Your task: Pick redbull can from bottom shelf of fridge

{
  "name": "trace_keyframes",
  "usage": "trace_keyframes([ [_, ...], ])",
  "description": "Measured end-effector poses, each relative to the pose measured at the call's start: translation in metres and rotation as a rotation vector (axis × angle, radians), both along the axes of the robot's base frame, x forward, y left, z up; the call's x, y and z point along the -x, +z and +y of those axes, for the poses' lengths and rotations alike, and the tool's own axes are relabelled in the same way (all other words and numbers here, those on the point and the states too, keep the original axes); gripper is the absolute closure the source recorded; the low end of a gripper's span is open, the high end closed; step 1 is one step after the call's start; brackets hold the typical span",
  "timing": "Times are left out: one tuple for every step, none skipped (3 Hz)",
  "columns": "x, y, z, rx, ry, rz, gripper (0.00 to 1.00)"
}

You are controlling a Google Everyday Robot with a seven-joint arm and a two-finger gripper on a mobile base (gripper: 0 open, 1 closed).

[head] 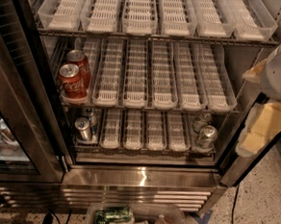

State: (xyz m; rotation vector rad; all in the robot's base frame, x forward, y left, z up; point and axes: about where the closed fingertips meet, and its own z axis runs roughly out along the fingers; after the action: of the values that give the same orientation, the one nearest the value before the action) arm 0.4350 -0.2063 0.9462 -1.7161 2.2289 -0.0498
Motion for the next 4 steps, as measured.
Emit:
trace_keyframes([
  [0.005,-0.055,0.023,-0.087,0.024,0.030,0.00],
  [0.007,-0.092,0.052,-0.179,0.072,0.043,0.00],
  [0.007,-0.092,0.052,-0.180,0.072,0.043,0.00],
  [0.007,-0.118,0.067,-0.232,0.063,0.044,0.00],
])
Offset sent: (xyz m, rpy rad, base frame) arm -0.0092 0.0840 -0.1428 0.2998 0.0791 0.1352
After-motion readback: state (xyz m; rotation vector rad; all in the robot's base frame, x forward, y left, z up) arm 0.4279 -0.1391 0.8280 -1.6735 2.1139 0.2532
